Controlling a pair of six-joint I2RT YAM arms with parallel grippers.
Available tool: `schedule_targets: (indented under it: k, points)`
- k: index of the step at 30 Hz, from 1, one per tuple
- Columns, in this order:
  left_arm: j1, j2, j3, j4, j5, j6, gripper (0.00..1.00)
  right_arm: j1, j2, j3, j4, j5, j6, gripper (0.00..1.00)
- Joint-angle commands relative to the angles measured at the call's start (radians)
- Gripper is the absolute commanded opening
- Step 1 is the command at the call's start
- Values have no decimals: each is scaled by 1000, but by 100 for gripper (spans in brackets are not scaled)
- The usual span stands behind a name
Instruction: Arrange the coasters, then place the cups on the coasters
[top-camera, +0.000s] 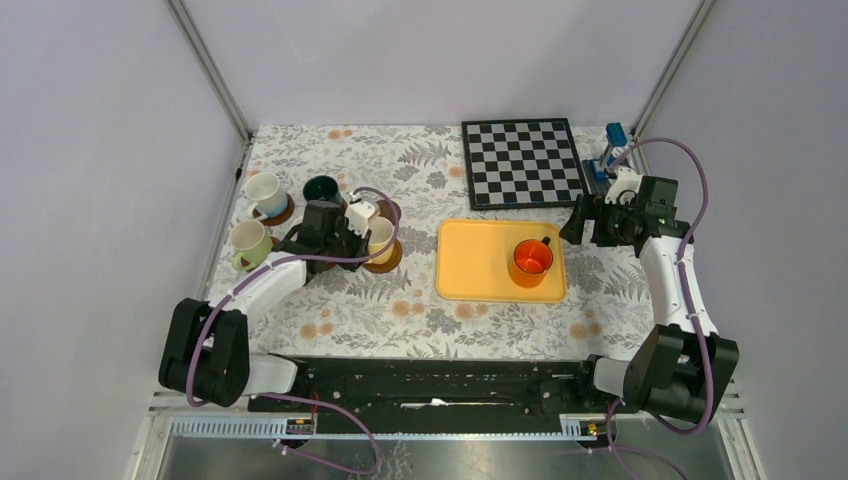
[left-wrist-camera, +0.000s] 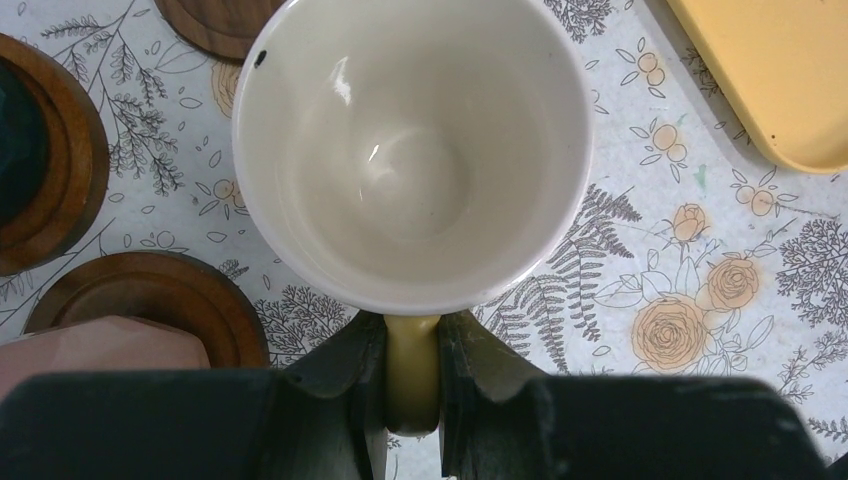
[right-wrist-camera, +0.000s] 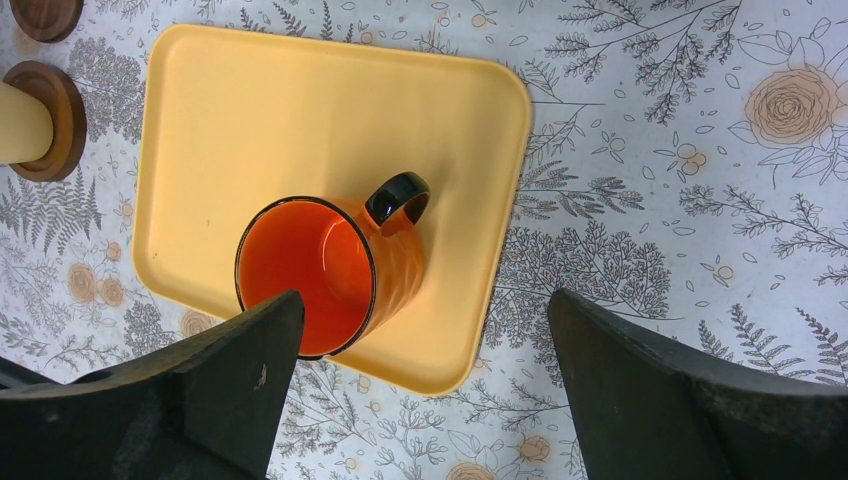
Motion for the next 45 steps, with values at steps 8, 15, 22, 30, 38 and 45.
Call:
schedule_targets:
  k: [8,15,22,30,38,45]
  points:
    - [6,8,-3,120,27,29,2,-4,2,11,-2,-13,-11,98]
    - [6,-11,-6,76,20,47,13,-4,4,11,-1,-13,-10,98]
    - [6,-33,0,24,16,49,37,-4,5,11,-1,-16,-10,98]
    - [6,-73,54,-66,15,46,61,-3,2,11,-3,-18,-15,98]
    - [6,-103,246,-234,-23,135,87,-4,-3,23,-31,-38,-54,98]
    - [-10,-23,478,-372,50,170,89,-2,2,30,-80,-47,-144,98]
